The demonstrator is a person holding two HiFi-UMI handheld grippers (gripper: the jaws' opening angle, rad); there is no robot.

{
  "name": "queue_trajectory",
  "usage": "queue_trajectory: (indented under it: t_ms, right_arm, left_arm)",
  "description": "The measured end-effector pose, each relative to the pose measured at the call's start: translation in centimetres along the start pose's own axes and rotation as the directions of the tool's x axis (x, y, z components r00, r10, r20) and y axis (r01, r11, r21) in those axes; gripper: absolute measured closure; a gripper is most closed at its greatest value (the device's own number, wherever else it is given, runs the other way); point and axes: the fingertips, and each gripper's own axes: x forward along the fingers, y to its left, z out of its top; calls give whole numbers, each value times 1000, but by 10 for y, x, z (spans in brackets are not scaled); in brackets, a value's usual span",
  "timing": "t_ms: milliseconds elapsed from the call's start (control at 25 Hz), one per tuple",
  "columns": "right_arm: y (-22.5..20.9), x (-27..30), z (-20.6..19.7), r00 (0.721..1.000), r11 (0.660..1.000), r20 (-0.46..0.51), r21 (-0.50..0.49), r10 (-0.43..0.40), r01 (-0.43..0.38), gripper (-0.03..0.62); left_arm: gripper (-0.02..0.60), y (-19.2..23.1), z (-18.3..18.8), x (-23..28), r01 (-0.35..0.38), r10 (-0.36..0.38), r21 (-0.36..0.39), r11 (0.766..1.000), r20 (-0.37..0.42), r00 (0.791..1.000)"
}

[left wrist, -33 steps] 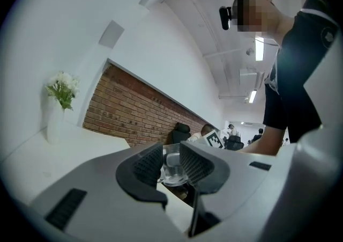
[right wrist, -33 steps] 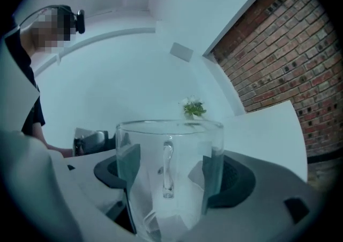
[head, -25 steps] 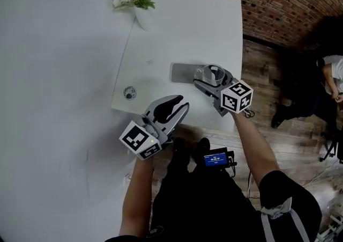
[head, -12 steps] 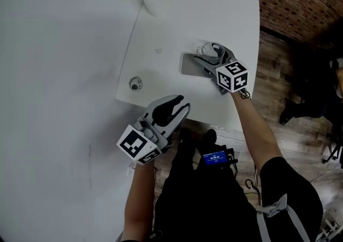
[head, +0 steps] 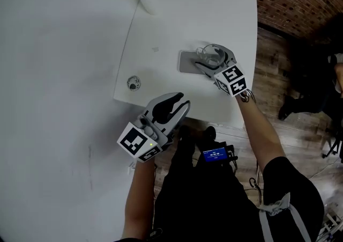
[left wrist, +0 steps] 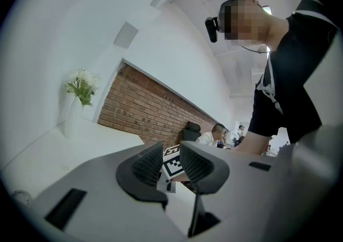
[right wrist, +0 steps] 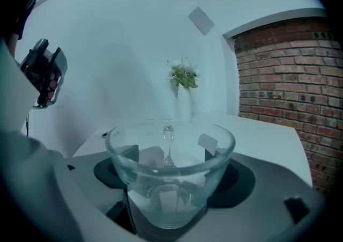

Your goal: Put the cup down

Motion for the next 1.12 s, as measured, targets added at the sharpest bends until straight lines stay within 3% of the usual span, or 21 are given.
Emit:
queue_trajectory:
  t_ms: [200, 600, 1120]
  right_arm:
    - [1, -7, -19, 997, 994, -75, -110, -15, 7, 183]
    - [-5, -13, -40, 994, 1000, -107, -11, -27, 26, 197]
    - [-6, -90, -46, 990, 985, -90, 125, -111, 122, 197]
  left_arm:
    - [477, -2, -1, 2, 12, -12, 8, 1000, -4, 1000]
    - [479, -8, -3, -2, 26, -25, 9, 1000, -5, 1000]
    - [479, -20, 2, -15, 54, -55, 9, 998, 25, 998]
